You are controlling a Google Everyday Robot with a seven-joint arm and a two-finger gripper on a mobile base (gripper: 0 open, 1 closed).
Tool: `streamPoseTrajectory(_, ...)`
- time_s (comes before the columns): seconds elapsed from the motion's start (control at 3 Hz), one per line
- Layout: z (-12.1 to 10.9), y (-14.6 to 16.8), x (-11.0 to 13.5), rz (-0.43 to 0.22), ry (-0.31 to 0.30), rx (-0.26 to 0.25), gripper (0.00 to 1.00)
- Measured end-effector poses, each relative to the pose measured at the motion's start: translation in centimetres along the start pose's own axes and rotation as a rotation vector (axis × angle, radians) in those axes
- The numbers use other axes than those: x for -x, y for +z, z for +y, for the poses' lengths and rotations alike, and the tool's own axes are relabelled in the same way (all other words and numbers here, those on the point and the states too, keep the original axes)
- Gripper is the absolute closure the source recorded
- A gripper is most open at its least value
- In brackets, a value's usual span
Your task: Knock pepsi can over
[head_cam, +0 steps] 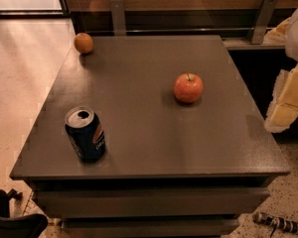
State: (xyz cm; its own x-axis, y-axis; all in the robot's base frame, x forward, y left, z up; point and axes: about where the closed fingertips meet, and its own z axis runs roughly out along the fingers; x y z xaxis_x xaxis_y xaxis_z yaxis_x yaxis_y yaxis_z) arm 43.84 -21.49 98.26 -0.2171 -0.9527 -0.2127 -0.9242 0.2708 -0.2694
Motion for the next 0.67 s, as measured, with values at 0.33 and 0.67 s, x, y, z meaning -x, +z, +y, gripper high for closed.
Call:
streamPoseTrajectory(0.33,0.0,0.0,0.0,0.0,0.0,0.0,0.0)
streamPoseTrajectory(0.67,0.06,0.78,0.82,-0.082,0.008,0.025,0.0)
